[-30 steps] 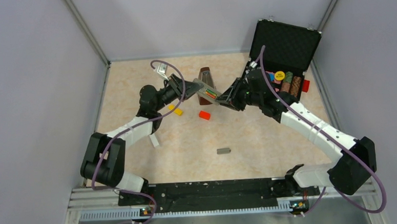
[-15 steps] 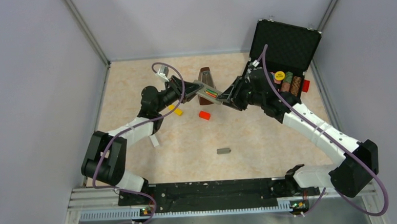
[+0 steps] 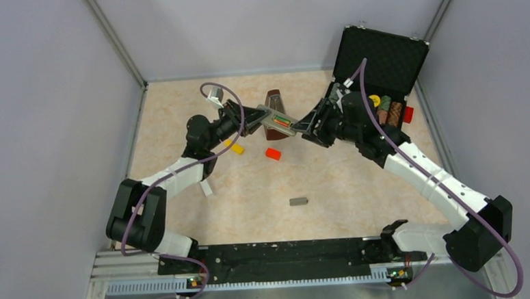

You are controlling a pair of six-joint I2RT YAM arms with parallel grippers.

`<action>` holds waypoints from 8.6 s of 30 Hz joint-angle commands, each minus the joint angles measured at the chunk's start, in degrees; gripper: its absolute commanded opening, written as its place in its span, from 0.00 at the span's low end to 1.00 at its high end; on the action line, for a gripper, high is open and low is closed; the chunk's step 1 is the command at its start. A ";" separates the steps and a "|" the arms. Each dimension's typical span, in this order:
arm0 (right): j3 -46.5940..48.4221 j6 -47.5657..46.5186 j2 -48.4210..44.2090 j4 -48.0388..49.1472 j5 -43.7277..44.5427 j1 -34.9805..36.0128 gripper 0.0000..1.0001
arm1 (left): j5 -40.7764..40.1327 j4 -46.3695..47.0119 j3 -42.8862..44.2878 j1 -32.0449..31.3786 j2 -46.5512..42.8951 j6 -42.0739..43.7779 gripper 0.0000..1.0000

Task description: Load the batteries into the remote control

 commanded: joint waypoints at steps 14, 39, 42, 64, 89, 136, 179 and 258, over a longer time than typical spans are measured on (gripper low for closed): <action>-9.38 7.83 -4.24 24.05 -7.29 -0.74 0.59 | -0.44 -0.11 0.83 0.37 -6.21 -0.34 0.00; -10.52 11.05 1.46 31.89 -9.91 -0.81 0.39 | 1.21 1.53 1.29 0.50 -5.07 -1.51 0.00; -9.99 10.48 2.26 30.92 -10.17 -0.80 0.32 | 1.44 2.78 1.30 0.45 -4.57 -1.98 0.00; -7.66 -6.42 -3.36 21.51 -10.26 -5.70 0.77 | 4.64 -8.51 0.98 7.16 -6.00 14.02 0.00; -16.81 -33.82 8.73 -8.64 -4.57 5.95 0.47 | -9.31 -42.92 -4.14 10.30 -19.37 30.97 0.00; -26.16 -21.57 16.64 6.92 -7.14 5.92 0.05 | -13.66 -42.48 -14.98 10.21 -31.22 23.81 0.00; -16.04 -0.10 -5.43 20.85 -17.54 -2.21 0.00 | -1.37 1.14 -19.00 4.64 -19.41 21.83 0.00; -16.38 1.39 -1.02 21.50 -17.71 -1.98 0.00 | -8.94 0.06 -12.47 -5.44 -15.31 23.36 0.00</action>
